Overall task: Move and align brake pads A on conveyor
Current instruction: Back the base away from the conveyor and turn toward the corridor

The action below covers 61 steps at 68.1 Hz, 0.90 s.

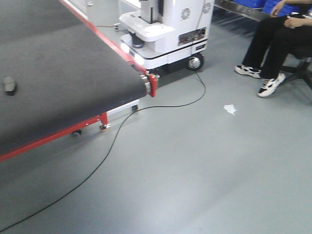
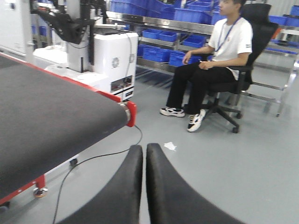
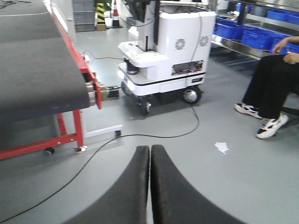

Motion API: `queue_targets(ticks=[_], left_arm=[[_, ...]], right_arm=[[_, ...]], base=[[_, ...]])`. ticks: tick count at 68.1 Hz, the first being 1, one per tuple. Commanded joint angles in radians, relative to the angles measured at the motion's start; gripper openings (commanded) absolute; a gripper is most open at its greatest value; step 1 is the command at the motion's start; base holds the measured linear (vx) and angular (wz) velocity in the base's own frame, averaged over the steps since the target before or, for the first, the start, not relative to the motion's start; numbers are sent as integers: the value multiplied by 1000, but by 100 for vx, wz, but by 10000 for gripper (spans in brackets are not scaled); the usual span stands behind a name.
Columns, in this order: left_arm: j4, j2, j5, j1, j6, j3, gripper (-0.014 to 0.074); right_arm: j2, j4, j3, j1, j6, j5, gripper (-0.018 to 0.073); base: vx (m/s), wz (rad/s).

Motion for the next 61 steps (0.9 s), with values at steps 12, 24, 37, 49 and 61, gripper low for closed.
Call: queue_targets(ticks=[12,24,37,49,61], left_arm=[[-7,7,-69,-4,0,-27,-7],[-7,7,-69,-4,0,-27,-7],[-7,7,-69,-4,0,-27,-7],[-7,7,-69,-4,0,-27,-7],[-7,7,-69,-4,0,-27,-7]], right_arm=[[8,-6,-27,-7,-7,-69,-3],[8,-6,-27,-7,-7,-69,-3],[8,-6,-27,-7,-7,-69,-3],[8,-6,-27,-7,-7,-69,-3],[8,-6,-27,-7,-7,-69,-3]], base=[[4,-37],[2,-43],[0,-50],[0,-53],[2,-53]])
